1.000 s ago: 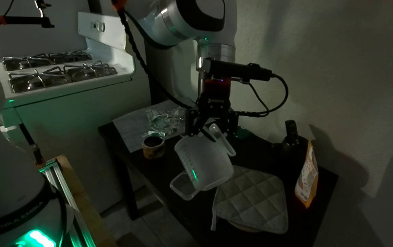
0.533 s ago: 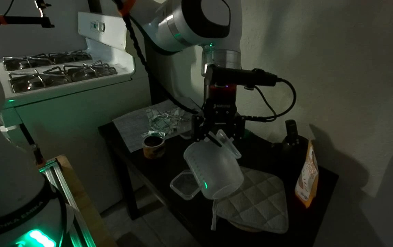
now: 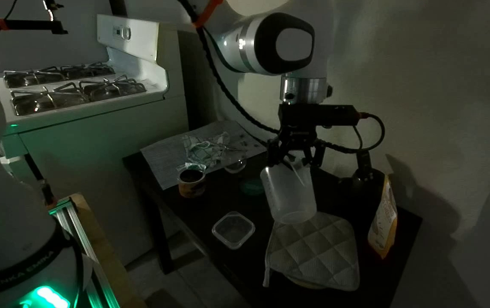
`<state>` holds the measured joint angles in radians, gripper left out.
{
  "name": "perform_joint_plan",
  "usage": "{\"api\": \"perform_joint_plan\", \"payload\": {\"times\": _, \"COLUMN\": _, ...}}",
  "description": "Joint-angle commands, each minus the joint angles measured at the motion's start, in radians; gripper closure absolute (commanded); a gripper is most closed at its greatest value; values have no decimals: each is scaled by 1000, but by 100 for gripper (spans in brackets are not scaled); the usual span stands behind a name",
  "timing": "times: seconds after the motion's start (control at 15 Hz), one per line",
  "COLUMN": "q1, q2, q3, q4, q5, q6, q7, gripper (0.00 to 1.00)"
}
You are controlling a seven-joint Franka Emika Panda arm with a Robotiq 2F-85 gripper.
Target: Pour the contents in the jug into the clear bowl.
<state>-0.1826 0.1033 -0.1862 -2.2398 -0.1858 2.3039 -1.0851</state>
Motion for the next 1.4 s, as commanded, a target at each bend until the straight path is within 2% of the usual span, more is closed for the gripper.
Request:
{"api": "perform_joint_plan", "payload": {"times": 0.0, "q1": -4, "q2": 140, "q3": 50, "q4": 146, "q5": 158, "q6": 58, "q7": 10, "gripper": 100}}
{"api": "perform_joint_plan", "payload": {"times": 0.2, "q1": -20, "q2": 207, "q3": 101, "q4": 247, "q5": 274, "q6": 106, "q7": 5, "gripper": 100}}
{"api": "perform_joint_plan", "payload": {"times": 0.47, "q1": -45, "q2": 299, "q3": 150, "q4": 372, "q5": 366, "q6": 140, "q7": -2, "gripper": 100}}
{"api": "perform_joint_plan", "payload": {"times": 0.67, "q1": -73, "q2": 369, "q3": 181, "q4": 423, "q5": 408, "q6": 130, "q7": -14, "gripper": 100}}
{"api": "perform_joint_plan", "payload": {"times": 1.07, "q1": -136, "q2": 417, "q3": 201, "q4": 362, "q5": 400, "q6": 168, "q7": -51, "gripper": 100}}
{"api": "perform_joint_plan", "payload": {"times": 1.33, "q1": -176, "q2": 359, "q3": 194, "q4": 269, "q5": 394, "q6": 172, "q7": -88, "gripper": 100}}
